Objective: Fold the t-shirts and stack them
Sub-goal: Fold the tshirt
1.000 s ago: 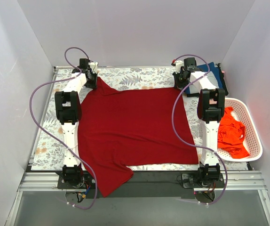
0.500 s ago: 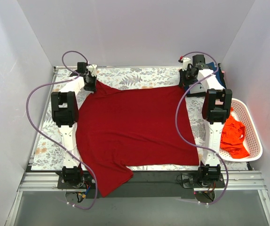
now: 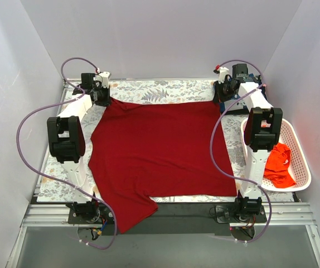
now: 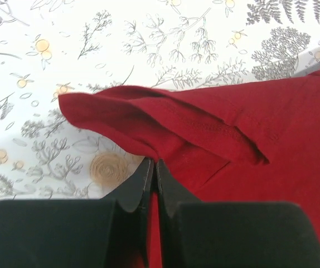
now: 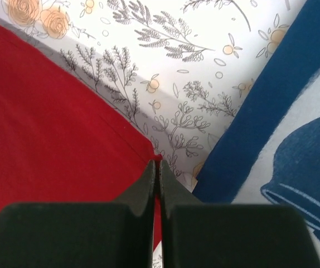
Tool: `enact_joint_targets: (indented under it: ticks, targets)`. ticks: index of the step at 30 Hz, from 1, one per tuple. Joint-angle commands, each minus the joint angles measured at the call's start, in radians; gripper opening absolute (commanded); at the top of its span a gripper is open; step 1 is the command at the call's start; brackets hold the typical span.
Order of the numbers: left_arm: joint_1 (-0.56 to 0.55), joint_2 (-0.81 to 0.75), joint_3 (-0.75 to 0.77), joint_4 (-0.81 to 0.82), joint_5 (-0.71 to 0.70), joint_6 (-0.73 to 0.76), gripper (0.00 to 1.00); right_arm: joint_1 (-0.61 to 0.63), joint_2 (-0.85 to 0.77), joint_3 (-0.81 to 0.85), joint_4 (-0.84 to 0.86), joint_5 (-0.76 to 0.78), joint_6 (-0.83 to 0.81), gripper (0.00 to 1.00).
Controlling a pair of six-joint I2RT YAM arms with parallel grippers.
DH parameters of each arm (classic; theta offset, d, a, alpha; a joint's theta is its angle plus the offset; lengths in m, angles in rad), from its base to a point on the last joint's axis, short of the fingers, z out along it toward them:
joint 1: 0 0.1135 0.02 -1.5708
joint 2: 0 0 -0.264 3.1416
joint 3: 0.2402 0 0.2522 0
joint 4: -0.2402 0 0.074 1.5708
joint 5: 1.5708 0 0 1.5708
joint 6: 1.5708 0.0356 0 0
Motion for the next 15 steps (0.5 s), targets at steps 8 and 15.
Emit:
enact_joint_targets:
  ticks: [8,15]
  targets:
    - [0.018,-0.239,-0.151,-0.028,0.027,0.061,0.0,-0.043,-0.158,-0.112,0.004,-0.035,-0.072,0.01]
    - [0.018,-0.349,-0.246,-0.115,0.07,0.048,0.0,-0.05,-0.201,-0.207,0.004,-0.038,-0.124,0.01]
